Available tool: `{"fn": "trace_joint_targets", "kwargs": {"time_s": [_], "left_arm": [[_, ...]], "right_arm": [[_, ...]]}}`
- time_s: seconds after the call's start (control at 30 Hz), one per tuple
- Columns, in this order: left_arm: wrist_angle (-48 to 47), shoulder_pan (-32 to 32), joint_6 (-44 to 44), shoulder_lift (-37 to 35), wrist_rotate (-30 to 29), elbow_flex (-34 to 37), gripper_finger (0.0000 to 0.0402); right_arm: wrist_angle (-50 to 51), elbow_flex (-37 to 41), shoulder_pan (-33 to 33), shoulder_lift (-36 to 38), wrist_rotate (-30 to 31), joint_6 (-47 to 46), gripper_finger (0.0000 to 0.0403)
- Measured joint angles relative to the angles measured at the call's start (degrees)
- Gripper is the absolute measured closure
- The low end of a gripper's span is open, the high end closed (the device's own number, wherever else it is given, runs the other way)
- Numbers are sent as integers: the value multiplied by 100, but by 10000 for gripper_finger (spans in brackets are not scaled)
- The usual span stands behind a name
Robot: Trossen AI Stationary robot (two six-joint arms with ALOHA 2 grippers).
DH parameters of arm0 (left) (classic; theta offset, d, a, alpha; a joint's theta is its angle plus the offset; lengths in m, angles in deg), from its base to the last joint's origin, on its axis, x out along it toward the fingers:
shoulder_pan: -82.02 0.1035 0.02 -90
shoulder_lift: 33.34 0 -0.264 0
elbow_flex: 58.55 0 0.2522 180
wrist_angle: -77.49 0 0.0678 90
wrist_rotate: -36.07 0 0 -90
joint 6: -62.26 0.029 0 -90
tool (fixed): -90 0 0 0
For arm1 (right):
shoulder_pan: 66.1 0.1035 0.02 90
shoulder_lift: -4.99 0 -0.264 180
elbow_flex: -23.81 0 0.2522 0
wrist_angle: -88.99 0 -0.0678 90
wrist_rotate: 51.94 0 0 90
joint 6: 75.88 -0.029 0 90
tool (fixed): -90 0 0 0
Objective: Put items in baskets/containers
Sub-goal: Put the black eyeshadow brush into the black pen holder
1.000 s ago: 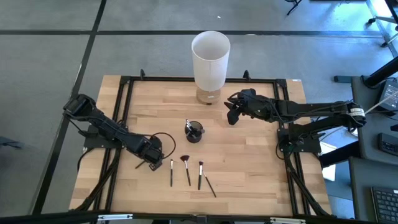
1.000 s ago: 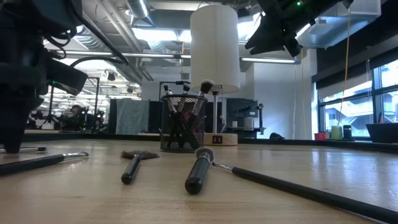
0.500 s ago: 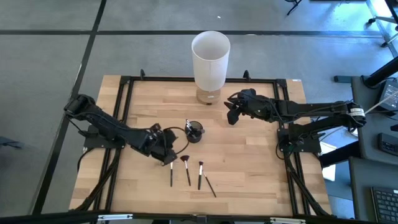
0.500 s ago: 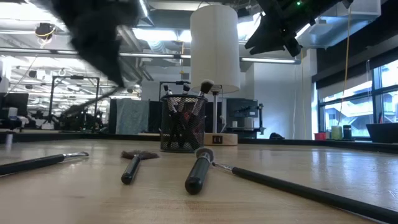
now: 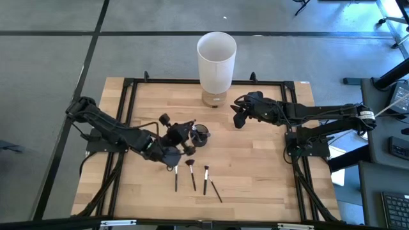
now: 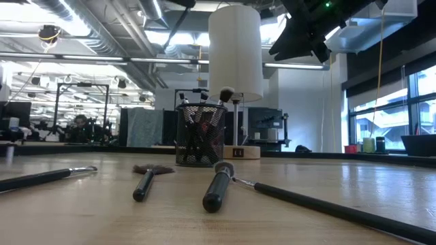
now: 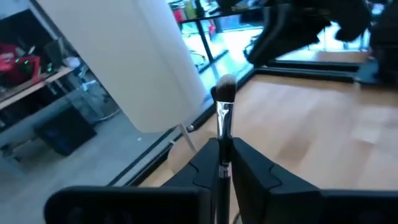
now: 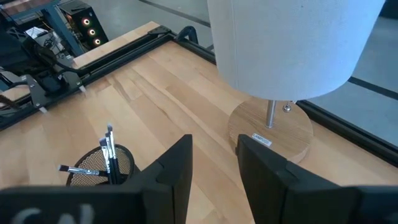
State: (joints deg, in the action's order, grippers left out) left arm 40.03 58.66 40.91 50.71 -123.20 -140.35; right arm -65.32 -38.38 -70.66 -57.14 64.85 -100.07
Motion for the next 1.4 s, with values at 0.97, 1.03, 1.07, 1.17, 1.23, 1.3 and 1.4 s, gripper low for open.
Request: {"fn": "trace_joint_targets", "kwargs": {"time_s": [0.97,1.03,1.07,1.17,1.23,1.3,1.4], "left_arm": [[6110,1701,1398,171,3399,2813,371],[6343,1710,1410,239,3448,2907,371],[6340,1718,1411,267,3439,2932,370],[6363,1752,1445,377,3441,2936,370],[6380,1760,1458,472,3436,2934,370],[6339,1797,1463,554,3467,2934,368],[6407,1850,1454,711,3483,2929,362]], "right_arm": [[-7,0,-1,0,1,213,276],[-20,0,-1,0,1,213,276],[-26,0,-2,0,0,213,276],[-26,0,-2,0,1,217,276],[-27,0,-2,0,3,240,276],[-26,0,-1,0,1,271,276],[-28,0,0,0,1,320,276]]}}
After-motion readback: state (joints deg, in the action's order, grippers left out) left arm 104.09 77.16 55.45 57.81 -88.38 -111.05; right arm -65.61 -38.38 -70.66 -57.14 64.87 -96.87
